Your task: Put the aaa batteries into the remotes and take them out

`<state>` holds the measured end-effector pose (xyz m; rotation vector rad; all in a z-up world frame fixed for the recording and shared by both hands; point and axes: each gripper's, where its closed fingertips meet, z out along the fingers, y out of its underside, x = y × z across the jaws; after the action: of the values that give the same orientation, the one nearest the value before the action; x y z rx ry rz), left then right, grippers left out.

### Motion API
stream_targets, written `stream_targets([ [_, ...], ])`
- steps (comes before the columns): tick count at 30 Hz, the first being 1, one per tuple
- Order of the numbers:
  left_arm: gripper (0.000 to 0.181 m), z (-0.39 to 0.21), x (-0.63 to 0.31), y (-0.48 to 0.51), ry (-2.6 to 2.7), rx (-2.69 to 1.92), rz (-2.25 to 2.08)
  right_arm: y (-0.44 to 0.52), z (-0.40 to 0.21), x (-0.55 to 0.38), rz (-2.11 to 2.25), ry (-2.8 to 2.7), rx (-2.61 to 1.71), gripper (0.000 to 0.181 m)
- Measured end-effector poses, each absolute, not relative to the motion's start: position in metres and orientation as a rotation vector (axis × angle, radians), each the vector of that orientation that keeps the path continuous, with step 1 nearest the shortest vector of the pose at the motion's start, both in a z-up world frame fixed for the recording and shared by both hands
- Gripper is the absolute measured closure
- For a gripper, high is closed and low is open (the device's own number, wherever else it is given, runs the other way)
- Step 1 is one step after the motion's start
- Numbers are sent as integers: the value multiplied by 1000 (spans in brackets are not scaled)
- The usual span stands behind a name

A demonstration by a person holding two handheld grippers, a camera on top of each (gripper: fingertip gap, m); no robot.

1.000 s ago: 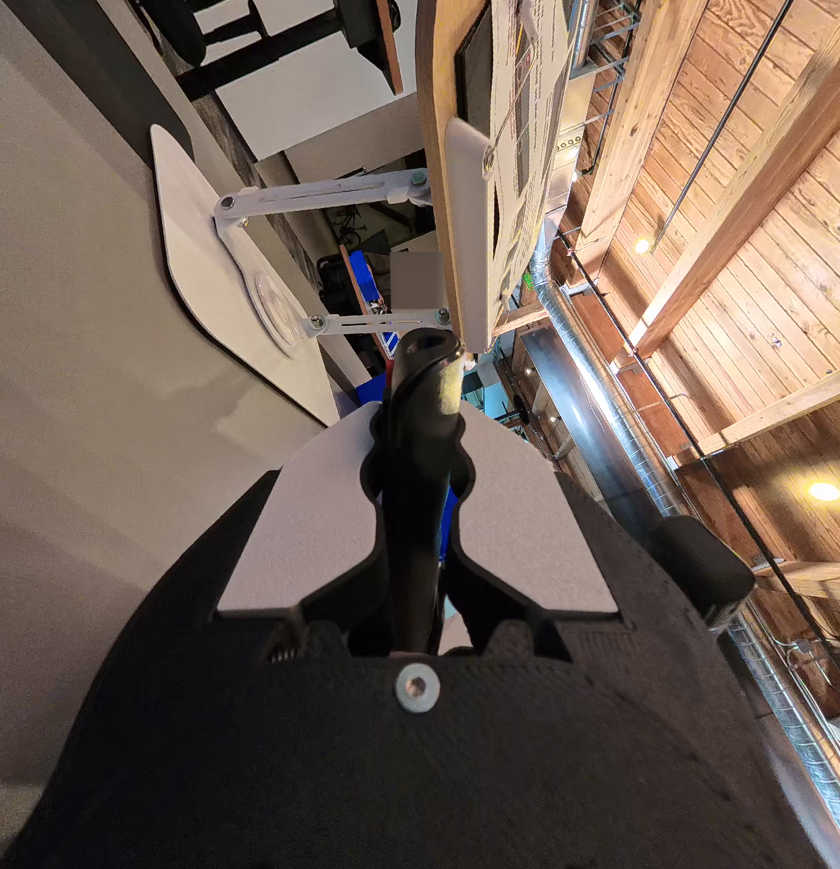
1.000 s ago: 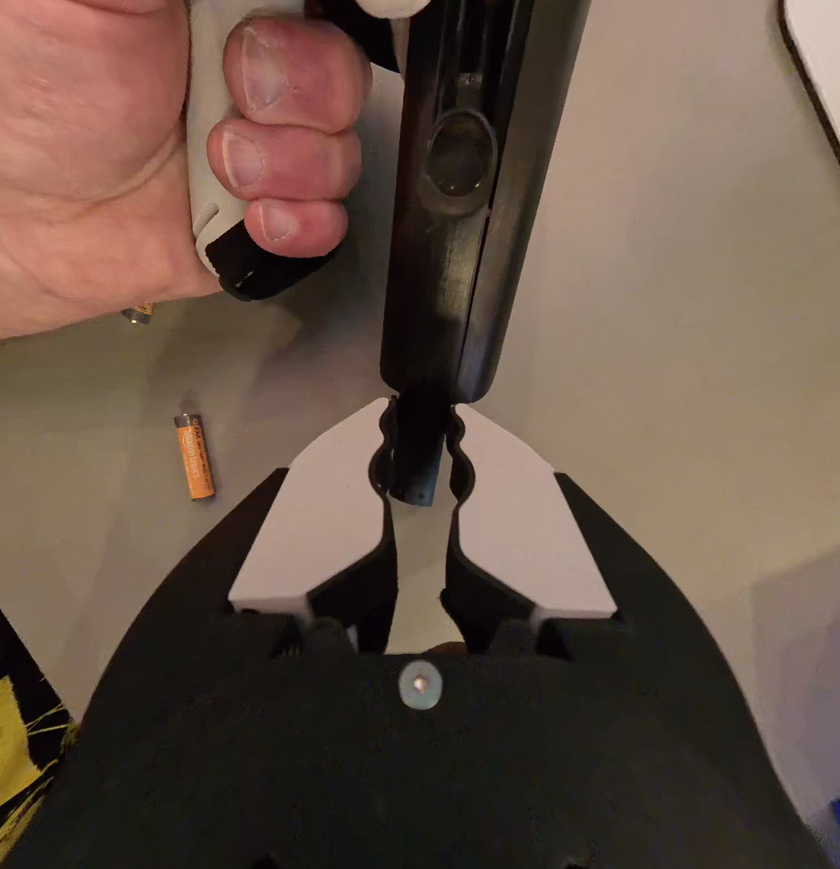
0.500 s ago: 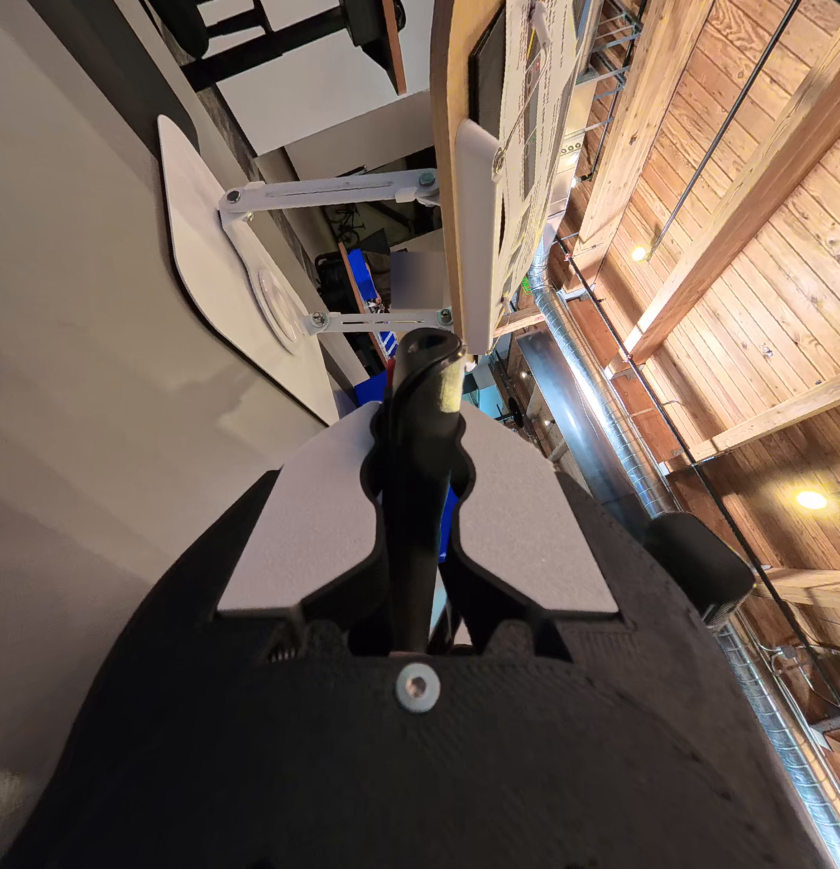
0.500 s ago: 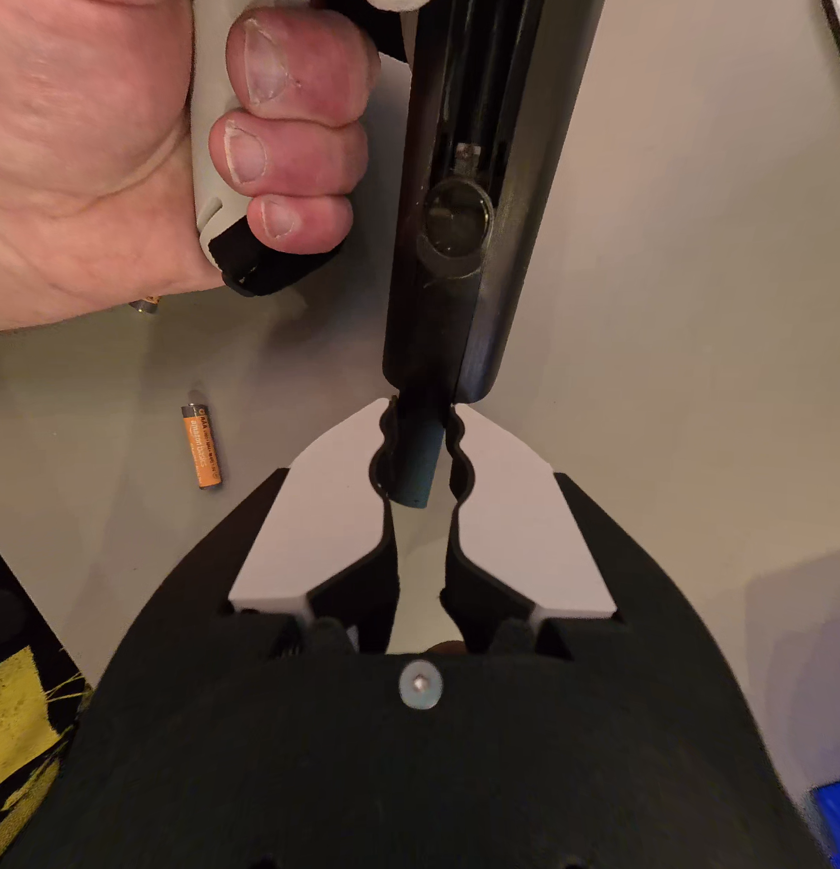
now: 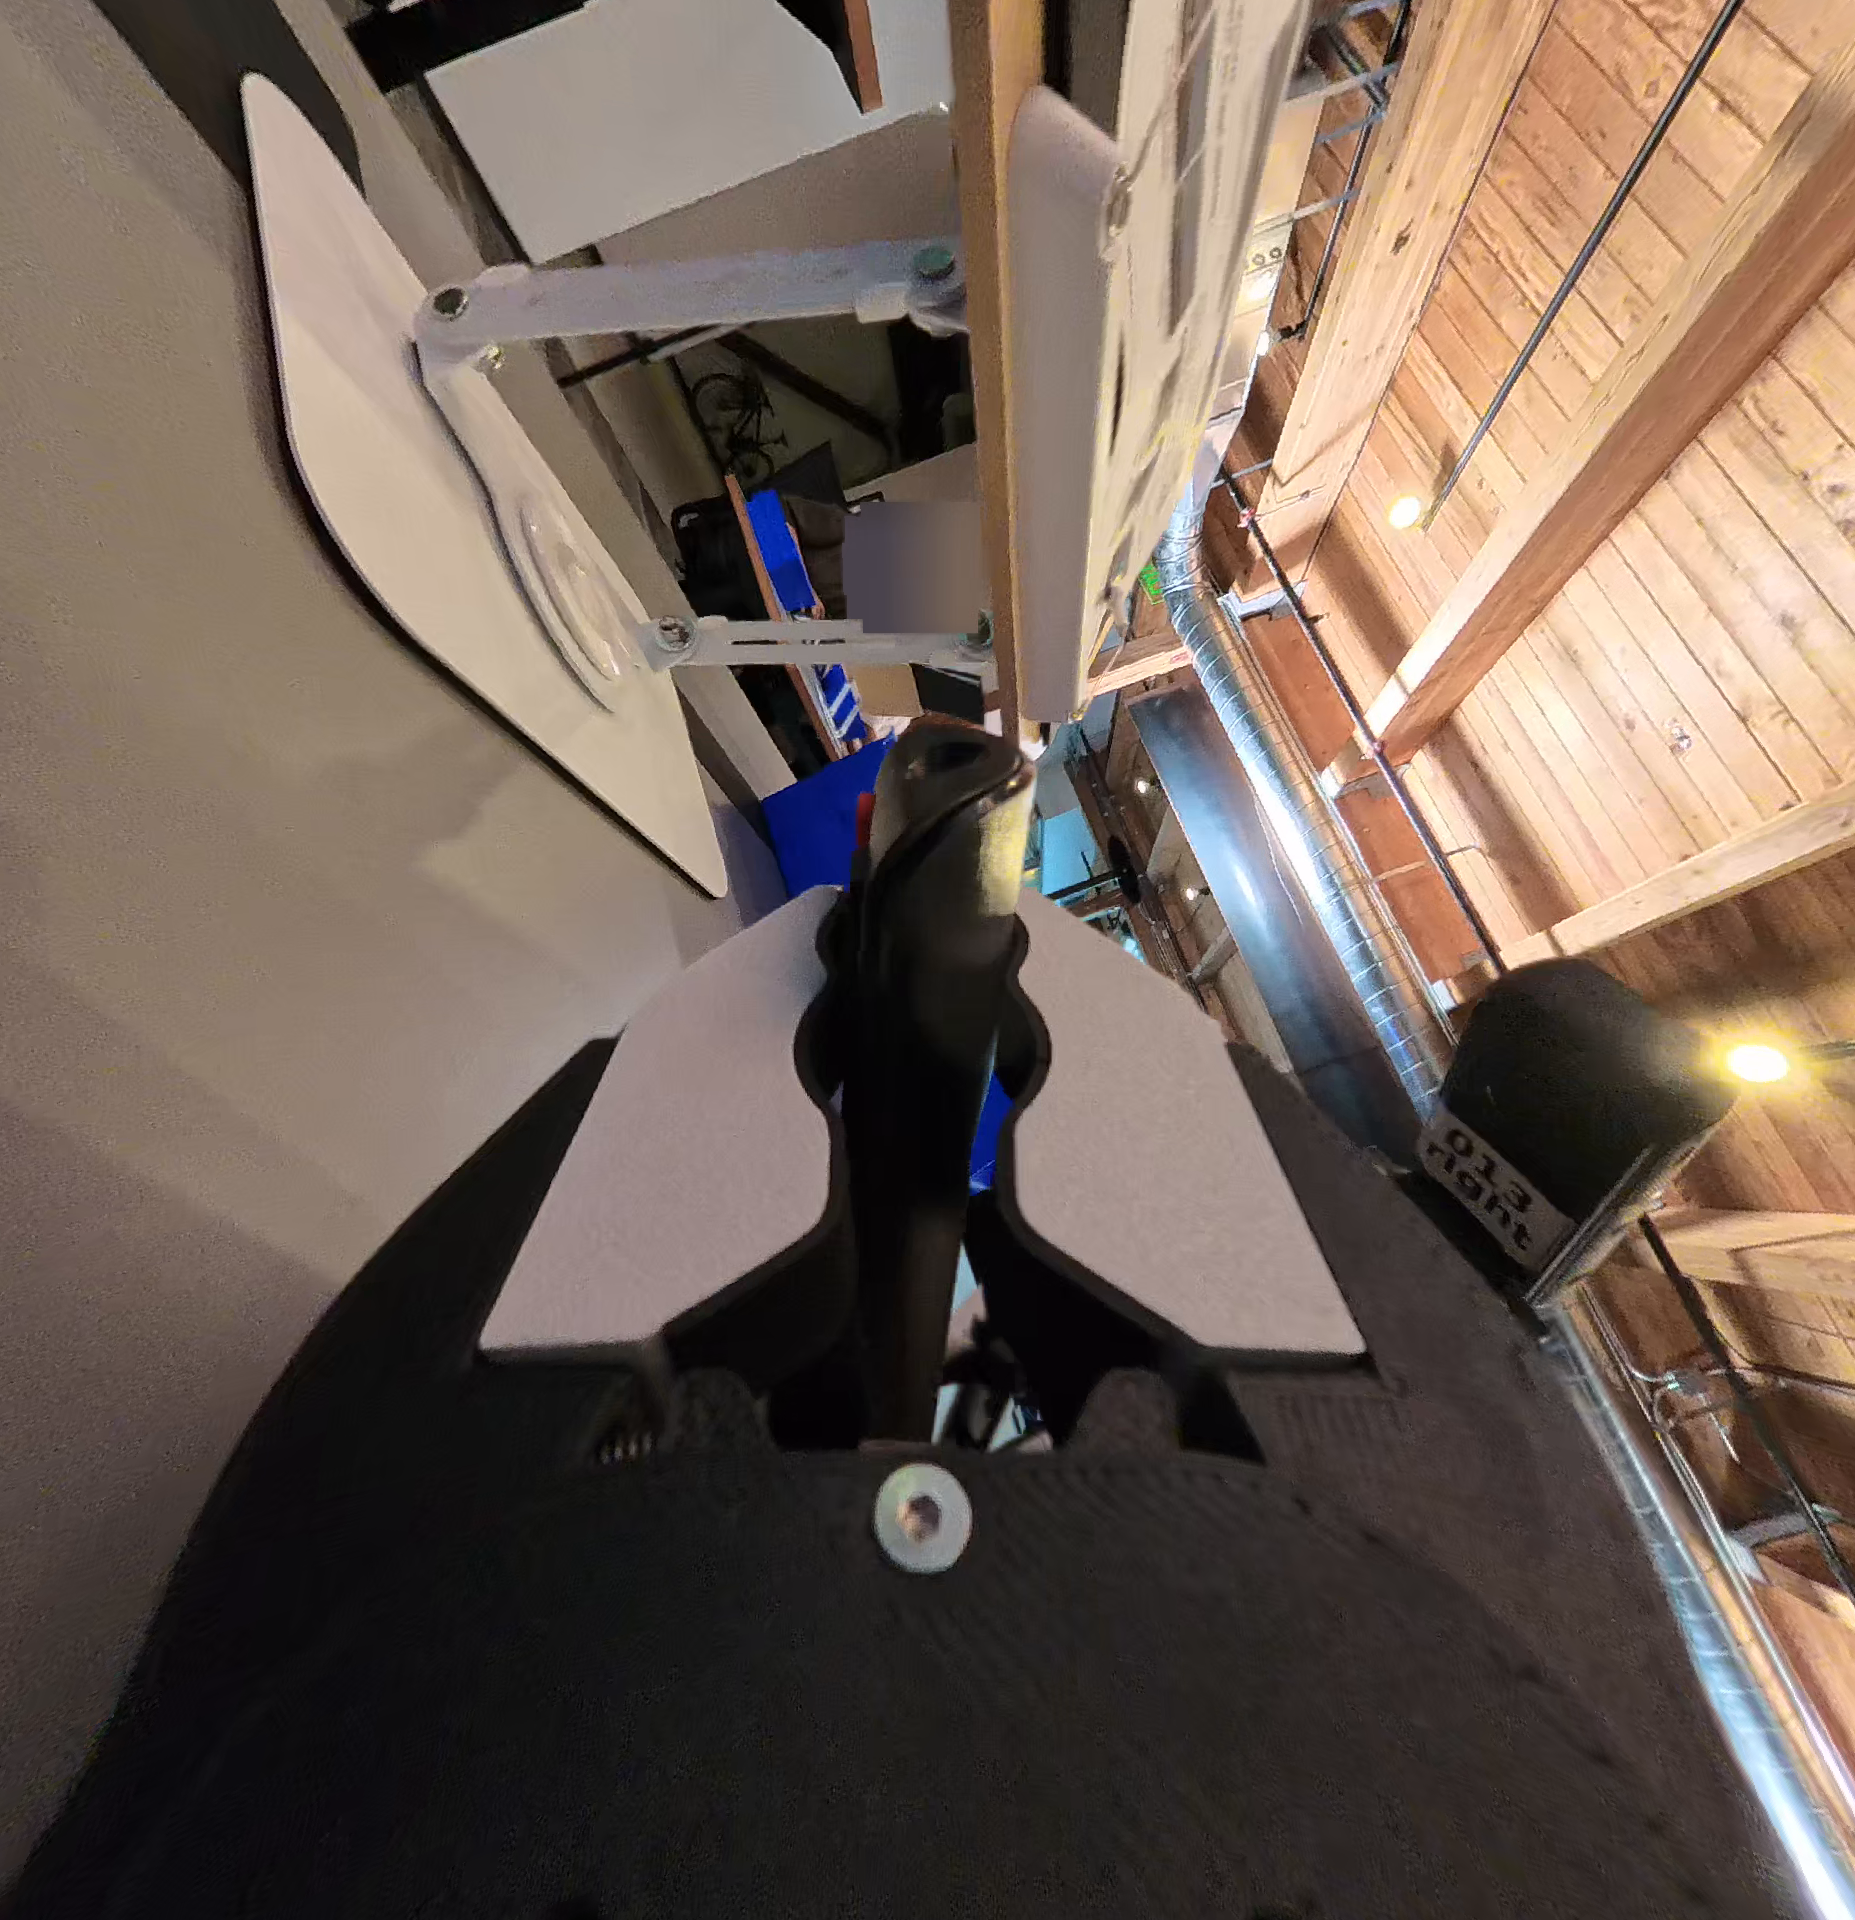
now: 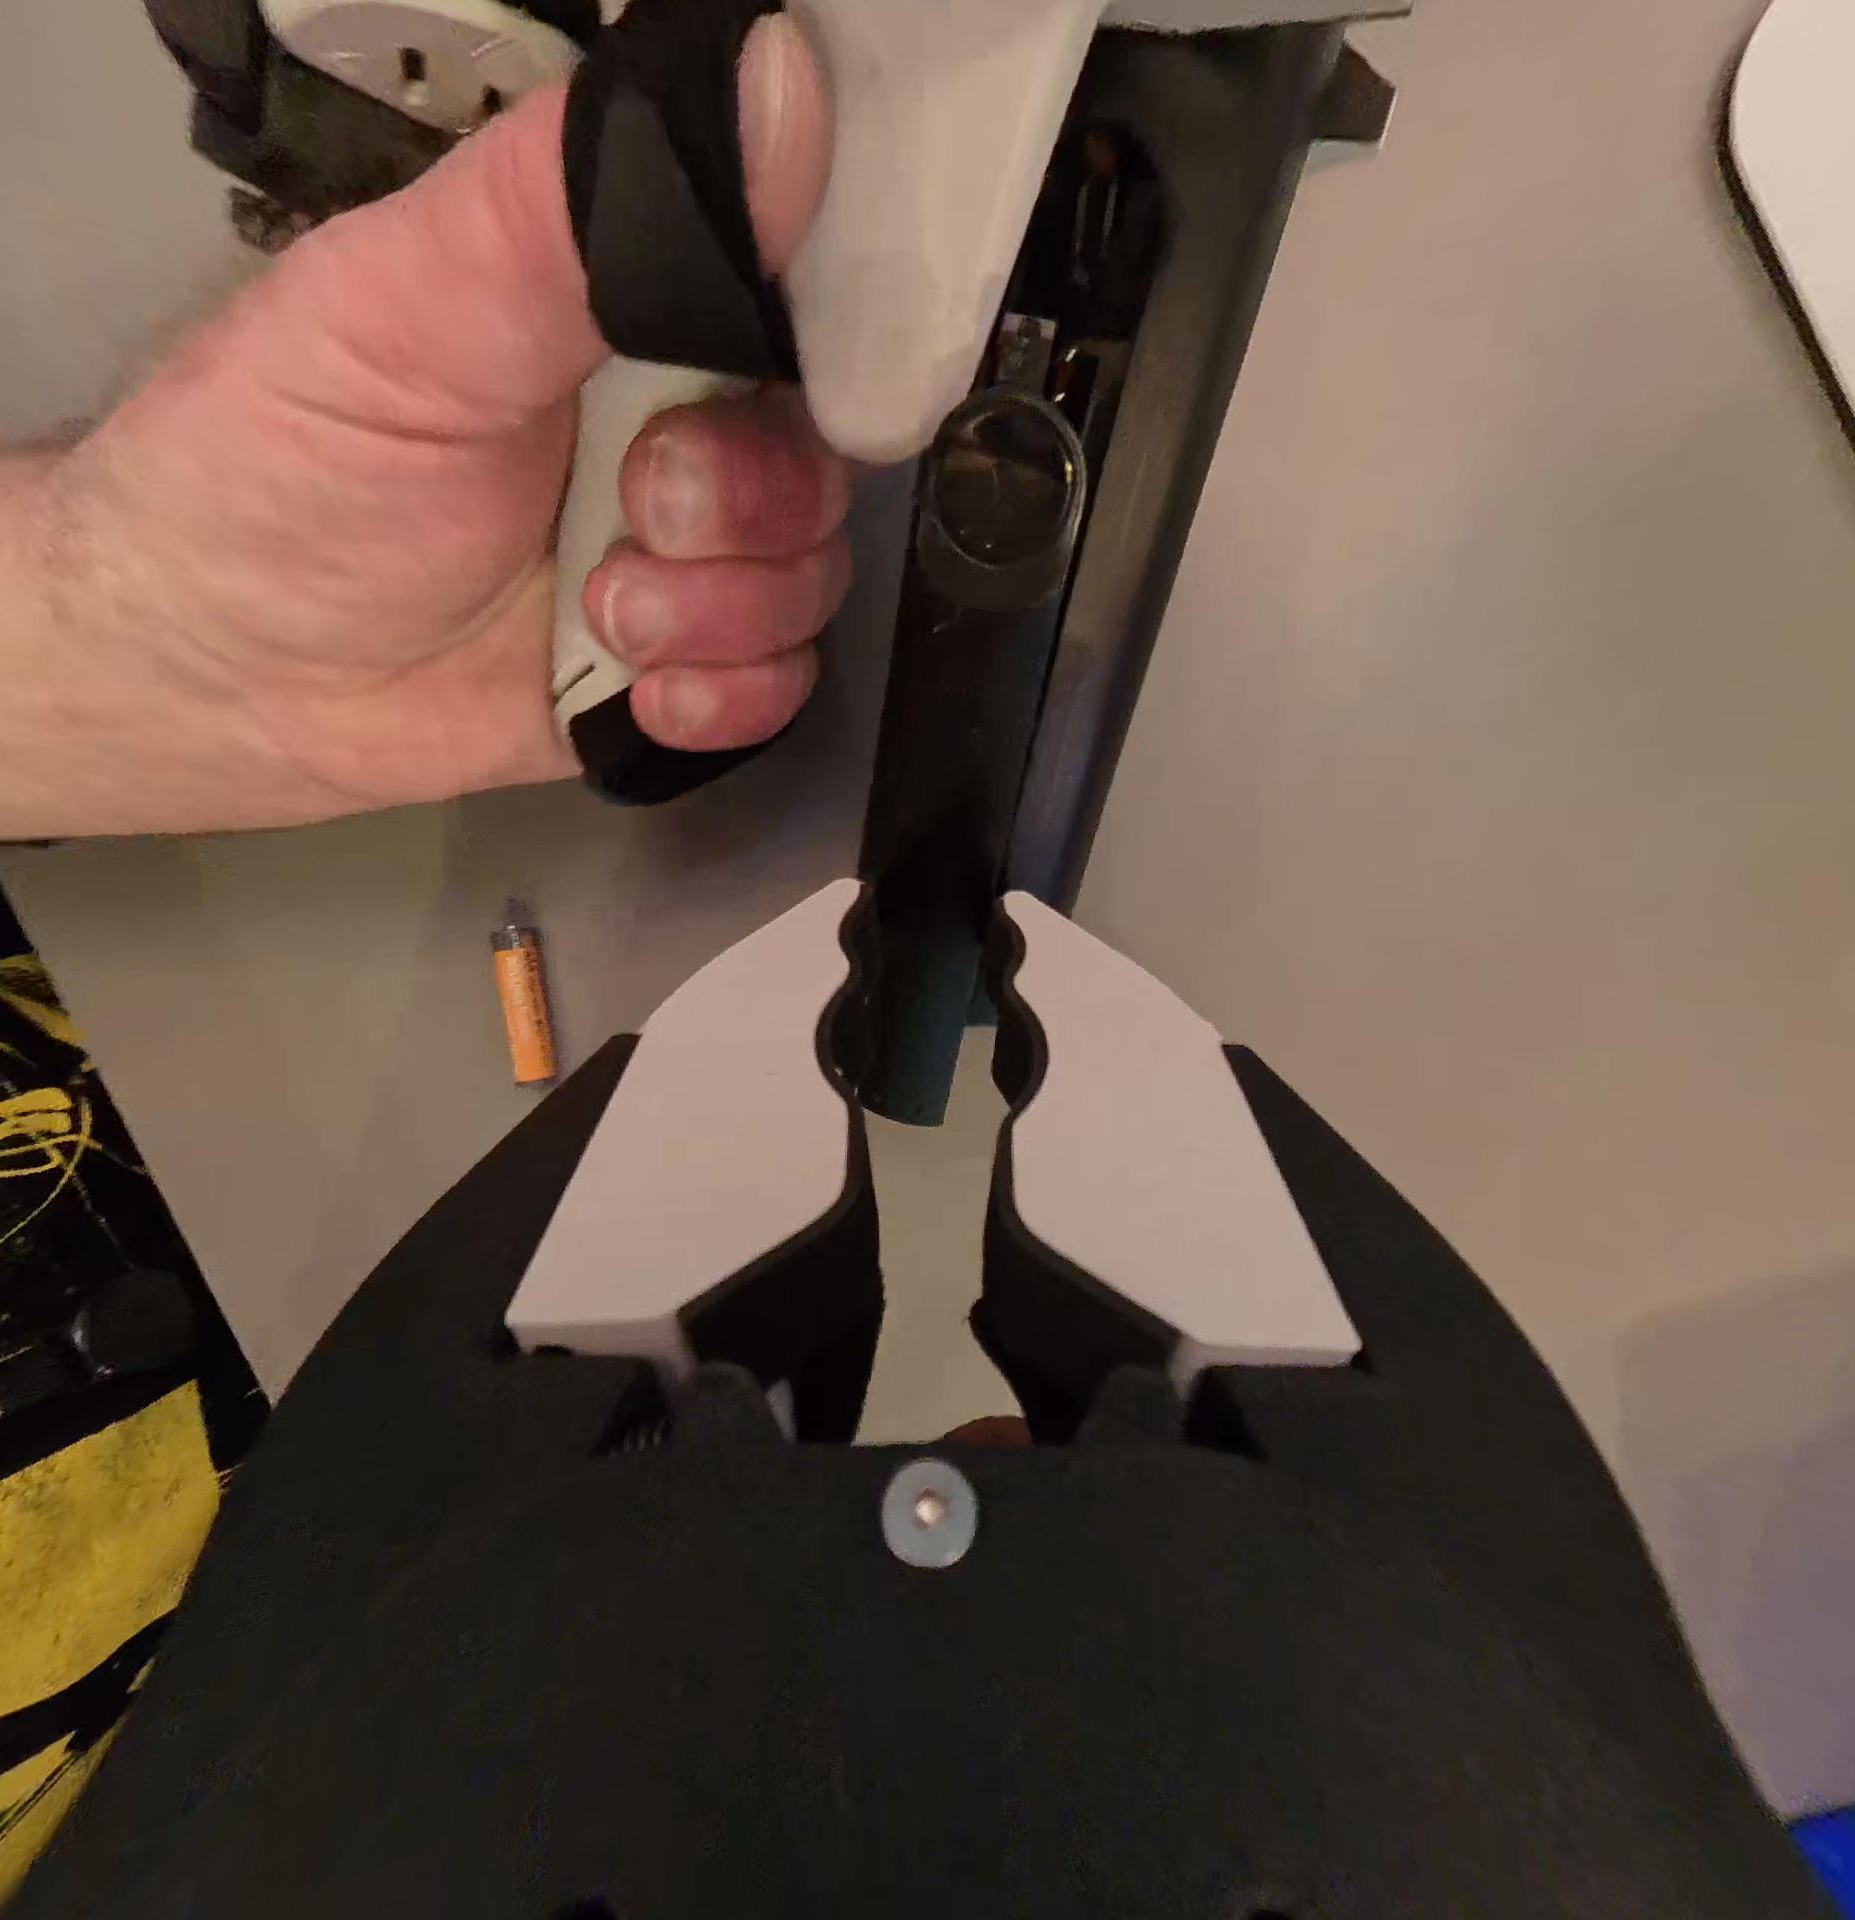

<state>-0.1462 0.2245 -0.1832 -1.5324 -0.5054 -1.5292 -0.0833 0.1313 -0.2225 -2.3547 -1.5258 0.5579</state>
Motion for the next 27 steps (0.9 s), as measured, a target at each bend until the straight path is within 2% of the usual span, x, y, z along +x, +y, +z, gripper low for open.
stream_targets([
  [13, 157, -192, -150, 228, -558, -1543, -1465, 144, -236, -83, 227, -1684, -2528, 163],
  [27, 156, -193, -154, 228, -581, -1551, -1444, 142, -233, -91, 278, -1646, -2653, 163],
])
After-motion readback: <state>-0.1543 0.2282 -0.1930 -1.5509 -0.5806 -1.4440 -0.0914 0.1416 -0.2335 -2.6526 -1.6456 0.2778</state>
